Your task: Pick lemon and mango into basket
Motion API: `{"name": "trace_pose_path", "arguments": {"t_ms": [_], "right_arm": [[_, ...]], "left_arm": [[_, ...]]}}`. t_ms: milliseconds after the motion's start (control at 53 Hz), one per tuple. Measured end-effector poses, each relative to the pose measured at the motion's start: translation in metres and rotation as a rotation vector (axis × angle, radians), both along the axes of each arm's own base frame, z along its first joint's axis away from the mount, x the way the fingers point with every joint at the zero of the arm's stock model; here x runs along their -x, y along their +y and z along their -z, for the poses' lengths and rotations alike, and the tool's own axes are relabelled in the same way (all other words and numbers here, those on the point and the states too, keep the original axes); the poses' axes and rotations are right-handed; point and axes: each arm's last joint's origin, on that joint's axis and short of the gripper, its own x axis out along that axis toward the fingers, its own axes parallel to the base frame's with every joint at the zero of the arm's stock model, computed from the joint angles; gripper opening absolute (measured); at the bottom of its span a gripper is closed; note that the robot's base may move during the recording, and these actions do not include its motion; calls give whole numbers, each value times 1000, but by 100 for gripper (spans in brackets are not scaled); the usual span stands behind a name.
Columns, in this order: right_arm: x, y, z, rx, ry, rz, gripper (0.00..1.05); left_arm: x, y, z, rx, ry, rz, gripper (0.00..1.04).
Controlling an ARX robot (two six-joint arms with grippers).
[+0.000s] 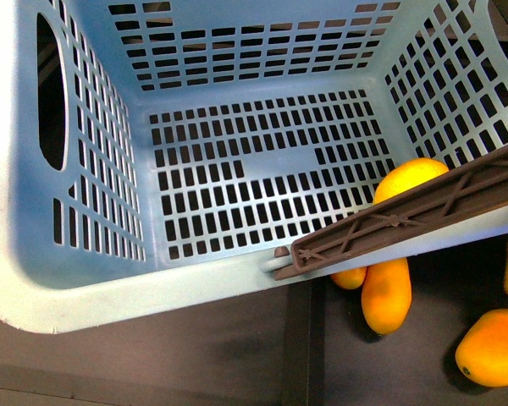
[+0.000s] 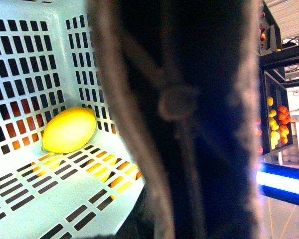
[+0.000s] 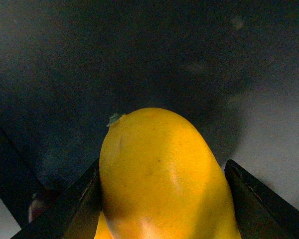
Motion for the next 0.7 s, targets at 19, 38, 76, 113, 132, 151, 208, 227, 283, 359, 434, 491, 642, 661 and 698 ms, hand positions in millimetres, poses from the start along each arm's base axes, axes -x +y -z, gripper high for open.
{"name": "trace_pose_path", "arguments": {"t_ms": [19, 38, 76, 113, 132, 151, 208, 227, 283, 359, 434, 491, 642, 661, 698], "right_arm": [[2, -4, -6, 10, -12, 6, 62], [5, -9, -12, 24, -24, 11, 62], [11, -16, -24, 53, -44, 19, 62], [17, -24, -37, 85, -65, 19, 62], [21, -27, -44, 99, -75, 18, 62], [24, -30, -51, 115, -86, 17, 62], [34, -38, -73, 169, -120, 6, 62], [38, -39, -81, 180, -134, 4, 62], [47, -41, -105, 223, -179, -20, 62], [57, -36, -140, 277, -250, -58, 62], [64, -22, -176, 342, -334, -108, 62], [66, -13, -194, 367, -384, -134, 62], [69, 44, -258, 487, -615, -253, 62], [68, 50, -263, 492, -636, -268, 62], [64, 64, -271, 499, -674, -298, 62]], "left_arm": [[0, 0, 0, 0, 0, 0, 4], [0, 0, 0, 0, 0, 0, 4], [0, 0, 0, 0, 0, 0, 4], [0, 0, 0, 0, 0, 0, 4], [0, 0, 0, 0, 0, 0, 4], [0, 0, 0, 0, 0, 0, 4], [0, 0, 0, 0, 0, 0, 4], [0, 0, 0, 0, 0, 0, 4], [0, 0, 0, 0, 0, 0, 4], [0, 0, 0, 0, 0, -1, 4], [0, 0, 0, 0, 0, 0, 4], [0, 0, 0, 0, 0, 0, 4], [0, 0, 0, 0, 0, 0, 4], [0, 0, 0, 0, 0, 0, 4], [0, 0, 0, 0, 0, -1, 4]]}}
